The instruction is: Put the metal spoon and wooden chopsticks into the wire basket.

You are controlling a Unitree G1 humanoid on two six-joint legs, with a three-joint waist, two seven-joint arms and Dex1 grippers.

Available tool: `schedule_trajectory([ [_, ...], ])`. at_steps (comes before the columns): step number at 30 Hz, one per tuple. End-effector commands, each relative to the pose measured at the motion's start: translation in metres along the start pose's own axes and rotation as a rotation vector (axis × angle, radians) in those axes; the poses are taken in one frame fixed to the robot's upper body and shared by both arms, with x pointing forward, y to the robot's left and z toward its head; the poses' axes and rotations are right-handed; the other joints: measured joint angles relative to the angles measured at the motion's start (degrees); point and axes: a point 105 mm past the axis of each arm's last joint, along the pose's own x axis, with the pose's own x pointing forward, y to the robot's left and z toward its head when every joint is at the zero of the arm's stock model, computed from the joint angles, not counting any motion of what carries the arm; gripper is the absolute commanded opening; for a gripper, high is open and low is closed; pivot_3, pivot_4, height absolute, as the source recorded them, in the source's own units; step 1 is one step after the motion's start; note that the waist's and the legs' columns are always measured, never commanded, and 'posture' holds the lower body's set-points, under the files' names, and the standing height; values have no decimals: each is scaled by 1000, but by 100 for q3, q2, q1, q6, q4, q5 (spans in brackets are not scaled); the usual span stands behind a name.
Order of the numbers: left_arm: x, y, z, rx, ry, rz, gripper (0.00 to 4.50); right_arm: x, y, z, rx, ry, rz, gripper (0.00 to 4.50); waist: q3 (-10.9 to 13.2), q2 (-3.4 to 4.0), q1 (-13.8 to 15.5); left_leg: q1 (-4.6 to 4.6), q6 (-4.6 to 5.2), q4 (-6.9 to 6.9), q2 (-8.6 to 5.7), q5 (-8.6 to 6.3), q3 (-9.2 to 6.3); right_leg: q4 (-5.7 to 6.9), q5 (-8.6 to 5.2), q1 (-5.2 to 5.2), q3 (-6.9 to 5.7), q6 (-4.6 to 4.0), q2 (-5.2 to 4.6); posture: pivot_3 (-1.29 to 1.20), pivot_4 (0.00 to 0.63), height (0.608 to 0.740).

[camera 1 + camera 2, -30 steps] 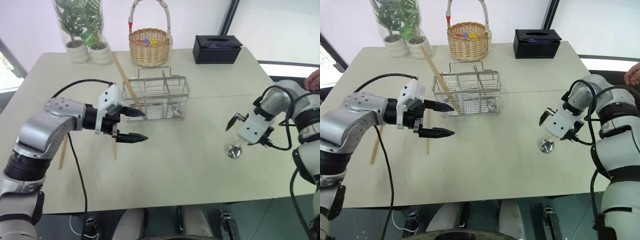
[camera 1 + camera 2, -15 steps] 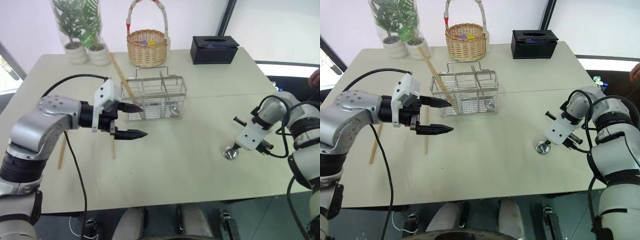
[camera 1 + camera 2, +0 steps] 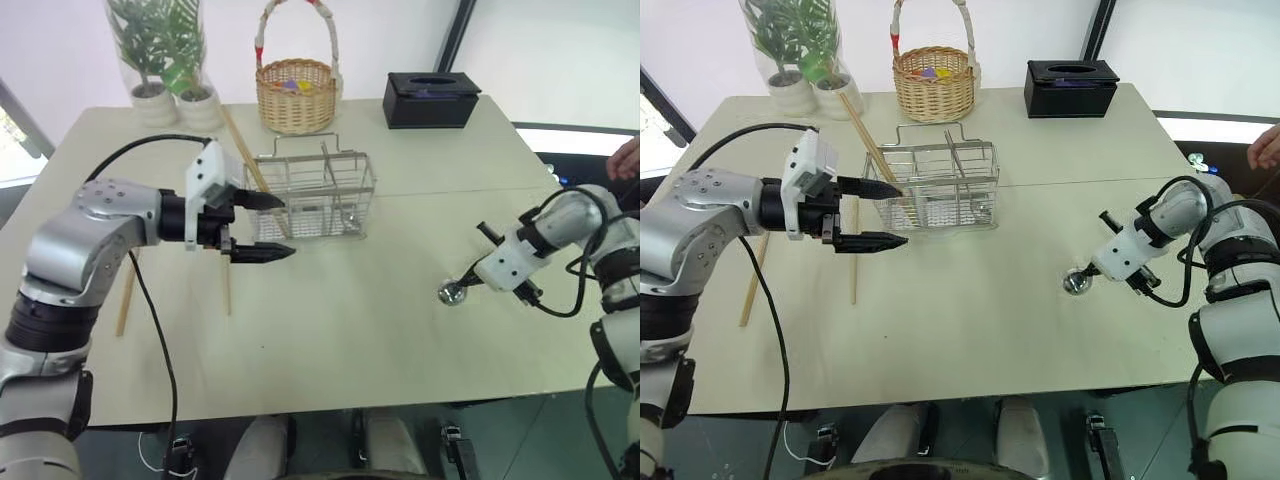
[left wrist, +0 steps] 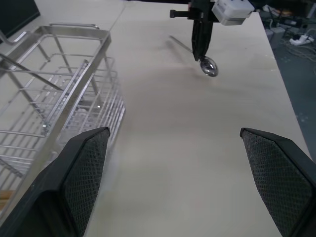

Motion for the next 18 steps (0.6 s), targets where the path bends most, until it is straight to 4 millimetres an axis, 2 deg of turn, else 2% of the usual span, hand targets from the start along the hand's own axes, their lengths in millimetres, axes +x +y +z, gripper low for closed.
schedule_trajectory([
  [1,-8,10,13,53,-29,53,4500,-32,-25,7,79,-73,-255,31,0,0,10,-1,3,0,0,-2,-1,0,0,0,0,0,-1,0,150,663],
  [3,-11,13,14,52,-36,70,4500,-47,-39,16,160,-161,-386,31,0,0,12,-2,6,1,0,-3,-1,0,0,0,0,0,-2,0,150,663],
  [5,-14,19,16,56,-49,103,4500,-77,-69,33,249,-302,-637,31,0,1,-2,-3,7,1,1,-4,-2,0,1,-2,0,-2,-4,0,150,663],
  [8,-17,23,19,59,-68,132,4500,-112,-95,54,305,-439,-911,31,-1,1,16,-7,8,0,6,-4,-4,1,7,-12,3,-11,-8,0,150,663],
  [11,-20,30,21,61,-91,170,4500,-145,-127,67,495,-621,-1245,31,-9,-12,39,-9,8,-2,9,-4,-13,2,9,-14,3,-15,-7,0,150,663],
  [12,-20,33,22,62,-98,187,4500,-150,-134,72,568,-699,-1338,31,-16,-23,39,-9,8,-1,9,-4,-14,2,9,-14,2,-15,-7,0,150,663],
  [14,-21,36,24,67,-109,205,4500,-149,-142,81,694,-805,-1420,31,-19,-27,42,-10,7,-1,9,-4,-17,2,11,-15,3,-19,-7,0,150,663],
  [18,-23,41,27,80,-119,224,4500,-137,-159,92,884,-947,-1429,31,-21,-32,66,-19,8,2,0,-2,-20,4,13,-23,1,-21,-7,0,150,663],
])
